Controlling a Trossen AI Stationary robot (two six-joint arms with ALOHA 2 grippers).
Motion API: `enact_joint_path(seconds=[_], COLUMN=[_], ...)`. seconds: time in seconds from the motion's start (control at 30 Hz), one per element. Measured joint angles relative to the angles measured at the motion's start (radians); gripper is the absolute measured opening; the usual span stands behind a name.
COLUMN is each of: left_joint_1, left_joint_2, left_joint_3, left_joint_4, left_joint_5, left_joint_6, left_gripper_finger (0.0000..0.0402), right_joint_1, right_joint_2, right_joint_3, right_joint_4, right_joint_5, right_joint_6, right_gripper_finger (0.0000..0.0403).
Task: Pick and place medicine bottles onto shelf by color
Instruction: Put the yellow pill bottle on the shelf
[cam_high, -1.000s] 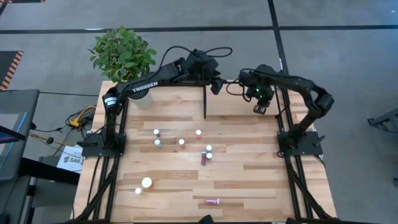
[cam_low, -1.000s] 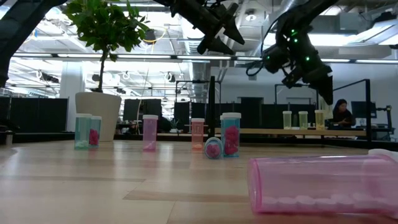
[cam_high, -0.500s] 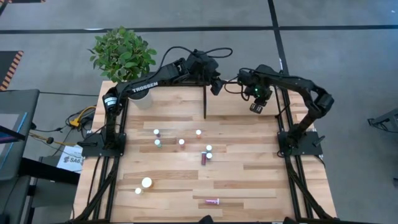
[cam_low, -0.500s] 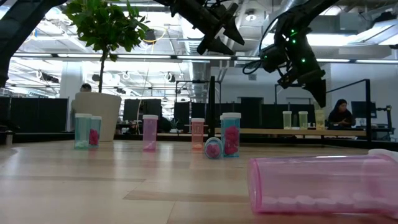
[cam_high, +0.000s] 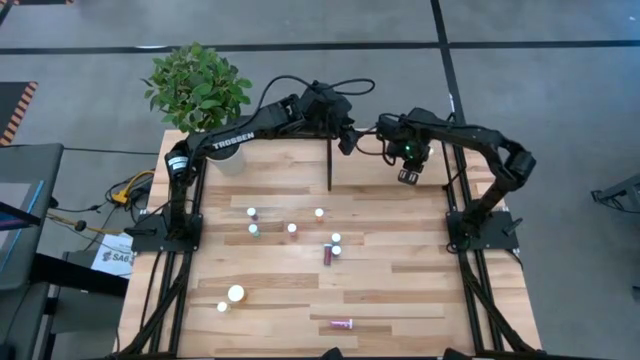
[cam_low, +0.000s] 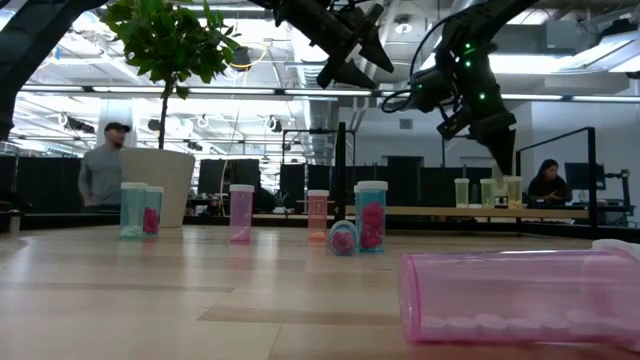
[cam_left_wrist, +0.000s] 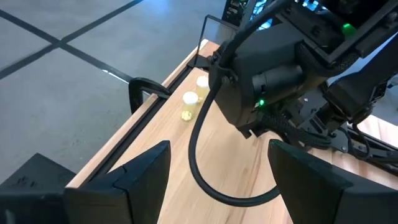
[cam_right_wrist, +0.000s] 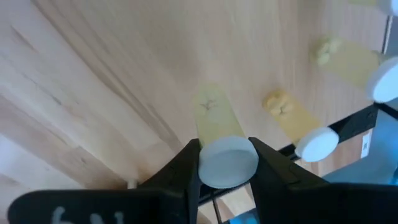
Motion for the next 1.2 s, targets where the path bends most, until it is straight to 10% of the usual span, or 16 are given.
enact_joint_path(seconds=[1.2], left_joint_1=[-0.022], left_joint_2=[0.0], left_joint_3=[0.0], left_joint_4=[0.001], left_joint_5=[-0.006], left_joint_6=[-0.009], left_gripper_finger=[0.0256], right_joint_1=[-0.033], right_joint_2=[0.004], right_joint_3=[-0.097], right_joint_4=[0.123], right_joint_5=[0.085], right_joint_6=[-0.185], right_gripper_finger=[0.0123])
